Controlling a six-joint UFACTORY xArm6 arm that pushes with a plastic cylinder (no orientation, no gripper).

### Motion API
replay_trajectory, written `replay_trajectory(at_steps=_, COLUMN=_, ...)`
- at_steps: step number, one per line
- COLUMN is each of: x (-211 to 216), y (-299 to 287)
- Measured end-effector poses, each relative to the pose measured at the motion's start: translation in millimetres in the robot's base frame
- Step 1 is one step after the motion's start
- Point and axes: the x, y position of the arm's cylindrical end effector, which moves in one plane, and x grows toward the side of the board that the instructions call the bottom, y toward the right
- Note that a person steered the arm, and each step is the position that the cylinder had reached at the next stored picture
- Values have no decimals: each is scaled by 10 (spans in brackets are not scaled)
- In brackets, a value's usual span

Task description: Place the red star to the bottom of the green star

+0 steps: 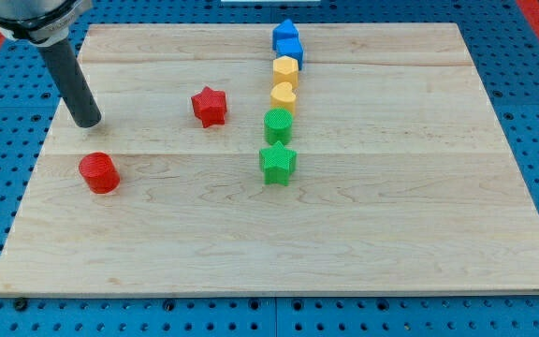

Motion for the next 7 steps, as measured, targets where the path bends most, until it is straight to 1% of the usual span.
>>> replay_trajectory(at_steps=2, x=-11, y=32)
replay_trajectory(at_steps=3, x=-173, y=256)
replay_trajectory(at_steps=4, x=-589, y=911)
replay_trajectory(at_steps=5, x=-807, y=1681)
replay_trajectory(at_steps=6, x=-545, y=1829)
replay_trajectory(at_steps=7, x=-115, y=1525)
